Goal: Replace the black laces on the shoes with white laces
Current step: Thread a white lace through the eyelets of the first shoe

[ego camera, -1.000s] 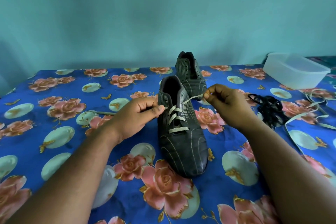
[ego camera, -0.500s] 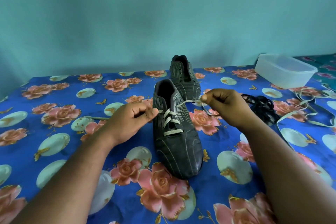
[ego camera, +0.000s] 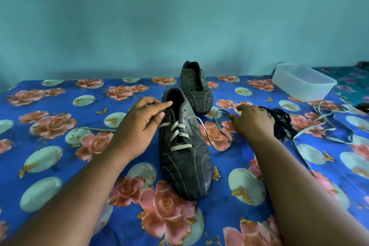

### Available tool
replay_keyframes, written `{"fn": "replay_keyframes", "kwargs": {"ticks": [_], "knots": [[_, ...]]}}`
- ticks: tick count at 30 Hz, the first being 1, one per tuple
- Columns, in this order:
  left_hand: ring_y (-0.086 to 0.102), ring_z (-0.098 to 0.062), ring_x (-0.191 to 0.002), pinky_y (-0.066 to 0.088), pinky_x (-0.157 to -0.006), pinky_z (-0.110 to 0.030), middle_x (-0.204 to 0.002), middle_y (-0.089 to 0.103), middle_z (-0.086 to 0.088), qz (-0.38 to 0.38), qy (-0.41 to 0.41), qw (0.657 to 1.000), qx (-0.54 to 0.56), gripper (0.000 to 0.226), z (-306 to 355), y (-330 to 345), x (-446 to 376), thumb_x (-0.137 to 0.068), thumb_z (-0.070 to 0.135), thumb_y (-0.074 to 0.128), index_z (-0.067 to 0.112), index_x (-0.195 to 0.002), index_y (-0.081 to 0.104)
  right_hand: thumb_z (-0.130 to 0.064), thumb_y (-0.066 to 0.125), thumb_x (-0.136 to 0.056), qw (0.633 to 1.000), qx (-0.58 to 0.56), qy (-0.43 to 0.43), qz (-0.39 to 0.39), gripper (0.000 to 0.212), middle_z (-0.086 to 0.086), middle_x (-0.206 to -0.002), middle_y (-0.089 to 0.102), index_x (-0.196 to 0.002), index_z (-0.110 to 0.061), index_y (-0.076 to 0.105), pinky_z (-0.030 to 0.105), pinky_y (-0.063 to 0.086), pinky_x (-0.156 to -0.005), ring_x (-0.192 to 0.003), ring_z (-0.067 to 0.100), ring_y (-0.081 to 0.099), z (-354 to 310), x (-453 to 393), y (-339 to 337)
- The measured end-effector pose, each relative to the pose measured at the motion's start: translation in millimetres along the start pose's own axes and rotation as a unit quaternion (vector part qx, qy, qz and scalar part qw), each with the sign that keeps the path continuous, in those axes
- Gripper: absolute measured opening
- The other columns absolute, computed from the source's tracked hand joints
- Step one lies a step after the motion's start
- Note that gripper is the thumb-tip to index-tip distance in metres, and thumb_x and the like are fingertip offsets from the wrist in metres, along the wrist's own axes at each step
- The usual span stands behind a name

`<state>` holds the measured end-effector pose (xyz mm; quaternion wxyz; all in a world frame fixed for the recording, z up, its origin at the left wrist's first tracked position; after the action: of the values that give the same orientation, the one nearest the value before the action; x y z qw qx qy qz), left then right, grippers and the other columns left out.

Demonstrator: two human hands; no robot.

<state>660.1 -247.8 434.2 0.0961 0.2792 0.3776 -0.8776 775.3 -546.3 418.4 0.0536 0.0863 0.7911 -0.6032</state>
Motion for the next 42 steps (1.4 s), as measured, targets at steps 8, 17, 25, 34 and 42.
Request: {"fn": "replay_keyframes", "kwargs": {"ticks": [8, 17, 25, 34, 42], "knots": [[0.059, -0.015, -0.083, 0.048, -0.071, -0.025, -0.091, 0.064, 0.003, -0.009, -0.034, 0.999, 0.033, 0.033, 5, 1, 3, -0.1, 0.026, 0.061, 0.036, -0.132, 0.064, -0.027, 0.063, -0.094, 0.985, -0.161, -0.025, 0.051, 0.011, 0.003, -0.089, 0.071, -0.094, -0.019, 0.07, 0.032, 0.049, -0.065, -0.079, 0.025, 0.064, 1, 5, -11], [0.049, -0.004, -0.064, 0.042, -0.06, -0.018, -0.076, 0.058, 0.003, -0.025, -0.054, 0.993, 0.103, 0.024, 3, 0, 3, -0.098, 0.023, 0.064, 0.04, -0.114, 0.064, -0.013, 0.075, -0.088, 0.765, -0.621, -0.112, -0.129, 0.025, 0.012, -0.104, 0.077, -0.114, -0.01, 0.072, 0.033, 0.06, -0.07, -0.077, 0.02, 0.071, -37, 33, -33], [0.047, -0.008, -0.065, 0.042, -0.062, -0.02, -0.077, 0.053, -0.012, -0.028, -0.051, 0.99, 0.125, 0.02, 7, 1, 3, -0.098, 0.02, 0.065, 0.035, -0.112, 0.064, 0.0, 0.066, -0.091, 0.741, -0.606, -0.227, -0.179, 0.033, 0.003, -0.118, 0.076, -0.122, -0.013, 0.067, 0.026, 0.056, -0.089, -0.103, 0.022, 0.074, -62, 56, -38], [0.055, -0.032, -0.074, 0.05, -0.068, -0.045, -0.08, 0.056, -0.015, -0.057, -0.037, 0.987, 0.143, 0.017, 19, 11, 6, -0.098, 0.028, 0.064, 0.035, -0.114, 0.062, -0.029, 0.078, -0.087, 0.828, -0.395, -0.388, 0.092, 0.01, -0.012, -0.094, 0.073, -0.085, -0.019, 0.079, 0.021, 0.046, -0.089, -0.099, 0.003, 0.063, -92, 75, -39], [0.056, -0.011, -0.072, 0.047, -0.066, -0.024, -0.078, 0.054, 0.01, -0.02, -0.011, 0.996, 0.092, 0.019, 26, 11, 4, -0.096, 0.019, 0.068, 0.023, -0.115, 0.067, -0.03, 0.087, -0.077, 0.845, -0.414, -0.316, 0.121, 0.015, -0.019, -0.08, 0.072, -0.087, -0.023, 0.08, 0.015, 0.042, -0.075, -0.081, 0.001, 0.059, -93, 74, -34]]}}
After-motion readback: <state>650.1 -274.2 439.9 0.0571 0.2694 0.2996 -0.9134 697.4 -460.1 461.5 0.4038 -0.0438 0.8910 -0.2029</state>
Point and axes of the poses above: each hand's wrist, its own x-axis away from the middle knuckle, its own y-axis out of the palm, z = x × y, the point moved 4 cm from there along -x, towards the middle knuckle
